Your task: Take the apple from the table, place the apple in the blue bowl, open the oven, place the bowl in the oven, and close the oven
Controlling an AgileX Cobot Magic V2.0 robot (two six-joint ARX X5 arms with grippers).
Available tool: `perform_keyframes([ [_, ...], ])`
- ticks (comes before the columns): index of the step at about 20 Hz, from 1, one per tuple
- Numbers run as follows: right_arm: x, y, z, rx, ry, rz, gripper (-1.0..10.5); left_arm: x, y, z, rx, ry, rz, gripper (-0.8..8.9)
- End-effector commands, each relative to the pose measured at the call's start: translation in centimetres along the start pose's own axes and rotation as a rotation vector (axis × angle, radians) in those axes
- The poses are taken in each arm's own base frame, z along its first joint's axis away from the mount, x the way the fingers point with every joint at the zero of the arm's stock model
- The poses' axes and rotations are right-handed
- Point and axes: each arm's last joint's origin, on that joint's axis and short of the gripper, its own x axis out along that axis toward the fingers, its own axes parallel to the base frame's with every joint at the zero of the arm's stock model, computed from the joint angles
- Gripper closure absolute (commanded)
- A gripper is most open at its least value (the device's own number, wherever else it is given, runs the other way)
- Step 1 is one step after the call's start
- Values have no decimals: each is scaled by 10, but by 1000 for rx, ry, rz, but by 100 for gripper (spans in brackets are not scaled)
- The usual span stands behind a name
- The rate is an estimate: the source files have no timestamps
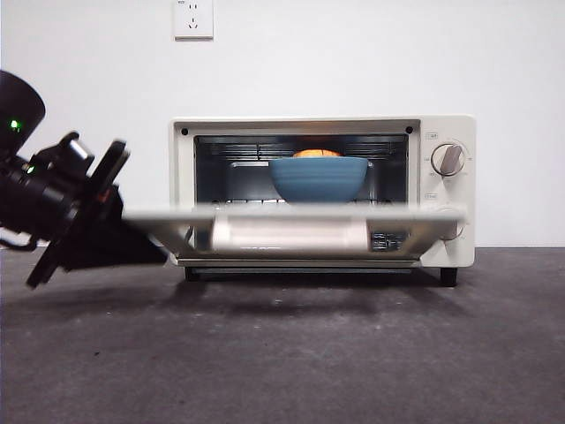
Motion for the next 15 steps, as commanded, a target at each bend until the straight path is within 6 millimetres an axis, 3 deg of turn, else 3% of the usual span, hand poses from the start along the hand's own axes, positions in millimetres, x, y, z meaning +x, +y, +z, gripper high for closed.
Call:
perform_keyframes([
  [1,-3,2,3,-9,-10,3,745,4,-9,14,-8,-67,-89,807],
  [7,-3,2,2,-6,4,1,745,0,-14,34,32,-251,-60,807],
  [15,-3,1,0,-41,24,-4,745,-2,-24,58,54,-320,-64,807],
])
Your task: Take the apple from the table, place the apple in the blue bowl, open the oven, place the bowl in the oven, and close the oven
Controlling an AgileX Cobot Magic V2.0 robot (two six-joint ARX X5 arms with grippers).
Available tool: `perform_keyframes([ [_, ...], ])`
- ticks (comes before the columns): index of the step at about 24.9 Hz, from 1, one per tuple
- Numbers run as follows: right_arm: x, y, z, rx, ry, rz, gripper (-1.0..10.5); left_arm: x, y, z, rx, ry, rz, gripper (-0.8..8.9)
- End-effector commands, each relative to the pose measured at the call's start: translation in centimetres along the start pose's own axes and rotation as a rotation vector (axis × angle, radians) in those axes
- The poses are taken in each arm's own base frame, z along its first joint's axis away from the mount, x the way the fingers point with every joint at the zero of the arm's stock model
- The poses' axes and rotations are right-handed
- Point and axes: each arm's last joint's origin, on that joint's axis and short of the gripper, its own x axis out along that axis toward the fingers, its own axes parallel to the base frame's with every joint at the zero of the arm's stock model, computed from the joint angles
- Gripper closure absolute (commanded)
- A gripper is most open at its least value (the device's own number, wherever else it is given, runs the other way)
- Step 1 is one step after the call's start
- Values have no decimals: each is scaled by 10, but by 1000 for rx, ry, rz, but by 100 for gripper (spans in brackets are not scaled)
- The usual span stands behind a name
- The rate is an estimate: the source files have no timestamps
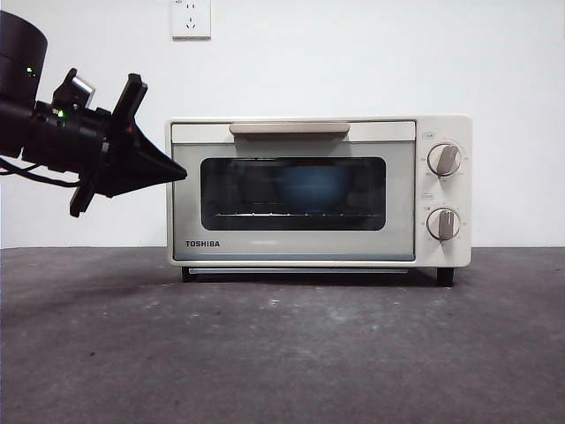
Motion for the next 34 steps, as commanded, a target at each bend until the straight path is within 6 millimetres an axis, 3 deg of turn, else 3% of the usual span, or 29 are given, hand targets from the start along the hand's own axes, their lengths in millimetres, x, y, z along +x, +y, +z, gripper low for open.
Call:
perform_keyframes([
  [1,-3,2,4,-63,-19,4,745,1,-4,5,-11,-6,-11,806],
  [11,24,-6,-12,-93,-57,11,745,-21,-39,11,91,85,76,806],
  [24,78,-24,-59,-120,-215,41,746,-89,-121,18,266,91,182,806],
  [31,82,-24,-60,-131,-239,47,750,-120,-145,15,299,67,194,806],
  [34,81,-24,-57,-134,-267,51,816,-126,-149,14,299,70,196,806],
])
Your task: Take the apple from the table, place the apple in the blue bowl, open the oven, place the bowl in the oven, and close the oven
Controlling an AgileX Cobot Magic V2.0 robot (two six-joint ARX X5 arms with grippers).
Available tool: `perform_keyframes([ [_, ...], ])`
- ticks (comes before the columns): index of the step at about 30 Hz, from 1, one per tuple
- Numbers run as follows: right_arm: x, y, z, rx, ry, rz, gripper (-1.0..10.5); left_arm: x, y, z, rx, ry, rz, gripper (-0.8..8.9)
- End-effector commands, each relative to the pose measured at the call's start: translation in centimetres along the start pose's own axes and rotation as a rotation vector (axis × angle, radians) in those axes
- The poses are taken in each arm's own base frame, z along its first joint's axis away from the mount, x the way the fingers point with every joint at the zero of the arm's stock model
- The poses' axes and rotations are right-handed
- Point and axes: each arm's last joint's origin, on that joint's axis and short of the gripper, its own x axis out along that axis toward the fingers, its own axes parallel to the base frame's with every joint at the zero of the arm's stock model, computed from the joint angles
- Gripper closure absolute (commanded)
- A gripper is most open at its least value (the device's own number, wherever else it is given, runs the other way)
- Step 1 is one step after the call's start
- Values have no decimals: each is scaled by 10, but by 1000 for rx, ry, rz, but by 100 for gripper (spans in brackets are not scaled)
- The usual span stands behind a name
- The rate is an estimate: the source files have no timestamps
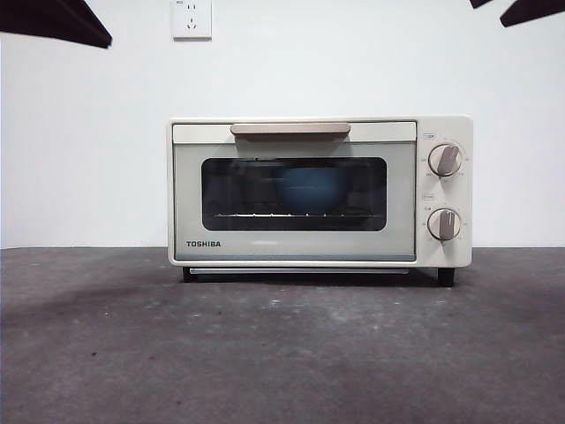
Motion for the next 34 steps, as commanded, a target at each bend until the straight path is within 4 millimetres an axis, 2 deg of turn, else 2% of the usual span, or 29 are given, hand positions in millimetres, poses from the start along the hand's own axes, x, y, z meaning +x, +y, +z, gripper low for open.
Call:
perform_keyframes([
  [1,0,2,4,-16,-28,11,871,-3,-3,3,23,-4,0,806],
  [2,0,2,4,-17,-30,11,937,-4,-3,3,22,-1,1,806],
  [3,0,2,4,-19,-30,11,944,-4,-3,2,20,2,2,806],
  [27,-1,0,5,-17,-39,-45,941,-4,-3,2,21,3,1,806],
  [31,-1,0,5,-17,-39,-45,941,-15,-4,4,216,-35,28,806],
  [34,-1,0,5,-17,-39,-45,941,-32,0,5,309,-93,95,806],
])
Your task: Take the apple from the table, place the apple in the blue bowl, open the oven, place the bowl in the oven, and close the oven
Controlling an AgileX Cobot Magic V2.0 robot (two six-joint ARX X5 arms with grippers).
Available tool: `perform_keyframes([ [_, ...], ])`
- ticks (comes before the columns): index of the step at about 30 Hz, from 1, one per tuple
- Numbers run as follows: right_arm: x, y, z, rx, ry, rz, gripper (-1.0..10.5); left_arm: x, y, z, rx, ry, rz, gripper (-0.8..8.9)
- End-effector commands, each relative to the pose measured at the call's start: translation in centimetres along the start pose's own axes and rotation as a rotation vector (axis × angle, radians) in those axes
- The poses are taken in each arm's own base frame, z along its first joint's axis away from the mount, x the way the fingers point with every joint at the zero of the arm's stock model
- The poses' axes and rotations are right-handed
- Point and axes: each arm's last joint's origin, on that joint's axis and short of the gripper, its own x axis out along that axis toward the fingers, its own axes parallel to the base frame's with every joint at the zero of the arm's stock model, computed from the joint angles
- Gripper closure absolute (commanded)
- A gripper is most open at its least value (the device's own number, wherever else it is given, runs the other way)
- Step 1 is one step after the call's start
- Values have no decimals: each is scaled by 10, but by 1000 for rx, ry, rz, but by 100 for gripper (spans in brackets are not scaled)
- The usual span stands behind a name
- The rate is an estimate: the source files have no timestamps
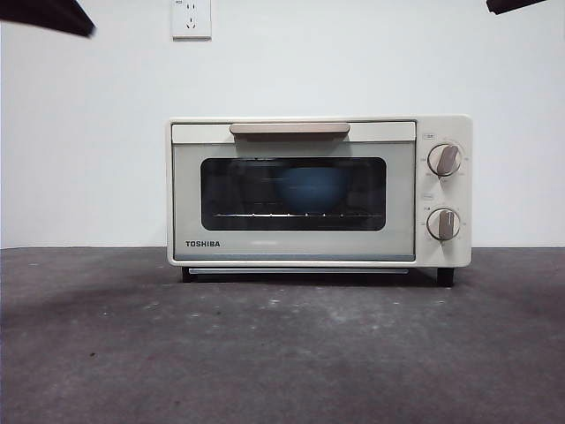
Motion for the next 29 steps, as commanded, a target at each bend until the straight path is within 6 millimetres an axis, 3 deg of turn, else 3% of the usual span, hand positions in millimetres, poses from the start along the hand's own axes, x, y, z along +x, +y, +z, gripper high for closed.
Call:
perform_keyframes([
  [1,0,1,3,-14,-14,5,941,-14,4,2,159,-59,56,806],
  [5,0,1,3,-14,-14,4,941,-39,10,-12,199,-145,171,806],
  [11,0,1,3,-14,-14,5,941,-58,17,-62,234,-273,377,806],
  [21,0,1,3,-14,-14,4,941,-49,31,-140,201,-262,515,806],
  [29,0,1,3,-14,-14,4,941,-42,38,-173,173,-217,524,806],
])
